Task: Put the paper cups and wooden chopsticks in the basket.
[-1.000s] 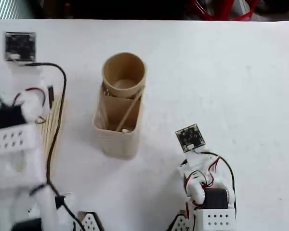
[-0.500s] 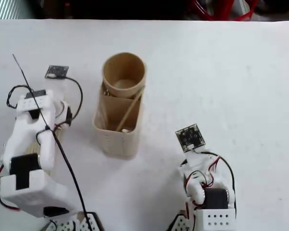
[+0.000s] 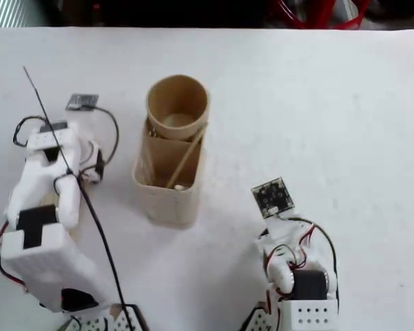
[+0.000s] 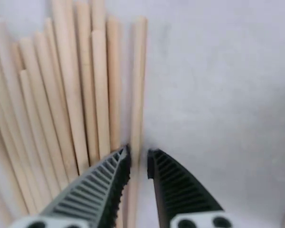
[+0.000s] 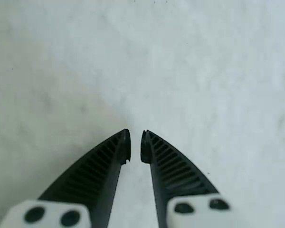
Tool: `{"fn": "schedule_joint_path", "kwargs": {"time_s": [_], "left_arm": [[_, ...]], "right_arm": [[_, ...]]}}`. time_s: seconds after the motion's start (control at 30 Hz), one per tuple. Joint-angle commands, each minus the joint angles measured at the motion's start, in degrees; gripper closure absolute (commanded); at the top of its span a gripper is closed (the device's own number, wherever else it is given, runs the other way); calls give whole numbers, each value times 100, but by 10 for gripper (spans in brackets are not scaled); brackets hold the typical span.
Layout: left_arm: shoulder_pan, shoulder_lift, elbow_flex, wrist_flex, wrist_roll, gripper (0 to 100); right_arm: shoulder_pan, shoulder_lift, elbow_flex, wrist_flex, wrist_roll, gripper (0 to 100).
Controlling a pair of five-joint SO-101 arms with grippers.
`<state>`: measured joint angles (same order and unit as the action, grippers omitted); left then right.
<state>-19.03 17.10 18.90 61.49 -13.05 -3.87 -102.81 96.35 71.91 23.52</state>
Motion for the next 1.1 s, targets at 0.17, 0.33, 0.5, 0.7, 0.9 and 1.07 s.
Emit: {"fn": "schedule_joint_path", "kwargs": {"time_s": [0.17,0.33,0.5,0.7,0.9,1.07], "left_arm": [[-163,725,-1029,826,44,880],[-154,1024,-1380,1125,35,919],[-145,1033,-1398,1125,-149,979],[66,743,-1635,1415,-158,977],[400,-971,-1556,1705,-123,977],[910,-2598,-1213,1960,-114,977]], "right_arm": [[57,-40,53,31,35,946],[57,-40,53,31,35,946],[57,-40,53,31,35,946],[57,-40,53,31,35,946],[57,-40,53,31,35,946],[57,-40,53,31,35,946]]}}
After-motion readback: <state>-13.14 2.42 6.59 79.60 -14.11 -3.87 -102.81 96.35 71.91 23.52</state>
